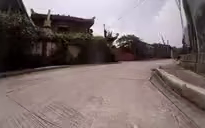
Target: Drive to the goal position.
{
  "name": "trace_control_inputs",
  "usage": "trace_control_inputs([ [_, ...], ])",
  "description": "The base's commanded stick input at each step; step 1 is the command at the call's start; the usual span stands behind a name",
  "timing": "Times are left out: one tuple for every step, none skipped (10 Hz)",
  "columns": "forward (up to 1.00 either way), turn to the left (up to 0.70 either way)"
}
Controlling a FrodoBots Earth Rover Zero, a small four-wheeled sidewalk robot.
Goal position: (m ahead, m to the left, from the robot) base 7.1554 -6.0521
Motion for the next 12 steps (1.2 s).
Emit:
trace_control_inputs([
  [0.70,-0.06],
  [0.70,-0.28],
  [0.70,-0.35],
  [0.70,-0.35],
  [0.70,-0.35],
  [0.70,-0.35],
  [0.70,-0.35],
  [0.70,-0.35],
  [0.70,-0.35],
  [0.70,-0.35],
  [0.70,-0.35],
  [0.70,-0.35],
])
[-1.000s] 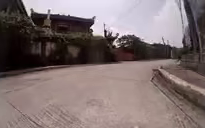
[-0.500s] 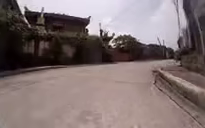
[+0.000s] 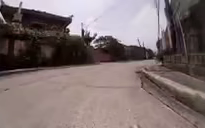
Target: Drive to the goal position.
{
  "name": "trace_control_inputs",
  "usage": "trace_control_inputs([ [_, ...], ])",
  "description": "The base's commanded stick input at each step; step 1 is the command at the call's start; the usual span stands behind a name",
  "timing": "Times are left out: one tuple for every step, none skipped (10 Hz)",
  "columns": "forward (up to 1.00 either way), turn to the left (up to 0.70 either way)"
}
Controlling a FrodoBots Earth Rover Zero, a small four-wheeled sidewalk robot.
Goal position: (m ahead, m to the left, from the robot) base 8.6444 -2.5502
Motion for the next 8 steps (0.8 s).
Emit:
trace_control_inputs([
  [0.70,-0.04],
  [0.70,0.00],
  [0.70,0.00],
  [0.70,0.27],
  [0.70,0.35],
  [0.70,0.35],
  [0.70,0.35],
  [0.70,0.35],
])
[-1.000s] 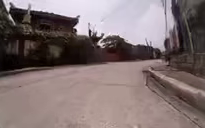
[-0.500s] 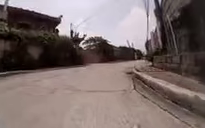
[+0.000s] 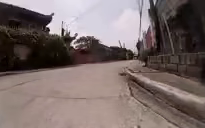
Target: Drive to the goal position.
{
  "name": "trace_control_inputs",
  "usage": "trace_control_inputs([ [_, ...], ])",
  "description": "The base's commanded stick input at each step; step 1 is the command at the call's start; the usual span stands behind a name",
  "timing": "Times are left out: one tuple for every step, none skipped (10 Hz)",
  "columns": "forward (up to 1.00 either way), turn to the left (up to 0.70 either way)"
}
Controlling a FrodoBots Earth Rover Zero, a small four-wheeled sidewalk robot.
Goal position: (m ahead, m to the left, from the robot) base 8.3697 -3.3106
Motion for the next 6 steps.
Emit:
trace_control_inputs([
  [0.70,0.12],
  [0.70,0.00],
  [0.70,0.00],
  [0.70,0.00],
  [0.70,0.00],
  [0.70,0.00],
])
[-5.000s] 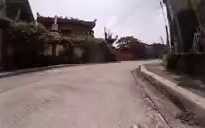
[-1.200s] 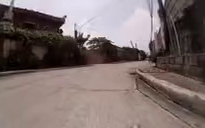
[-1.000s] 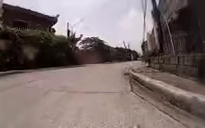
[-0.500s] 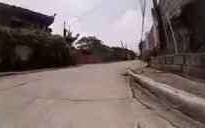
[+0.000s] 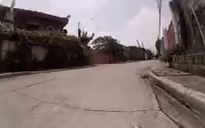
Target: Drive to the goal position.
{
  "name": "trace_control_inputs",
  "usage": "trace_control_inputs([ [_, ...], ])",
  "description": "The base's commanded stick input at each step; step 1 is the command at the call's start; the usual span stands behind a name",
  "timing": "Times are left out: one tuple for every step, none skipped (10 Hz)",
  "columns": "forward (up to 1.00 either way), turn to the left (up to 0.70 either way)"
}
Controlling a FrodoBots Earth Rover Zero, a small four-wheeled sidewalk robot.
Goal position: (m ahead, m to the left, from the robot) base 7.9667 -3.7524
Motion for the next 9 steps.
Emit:
trace_control_inputs([
  [0.70,0.00],
  [0.70,0.00],
  [0.70,0.00],
  [0.70,0.00],
  [0.70,0.00],
  [0.70,0.00],
  [0.70,0.00],
  [0.70,0.00],
  [0.70,0.00],
])
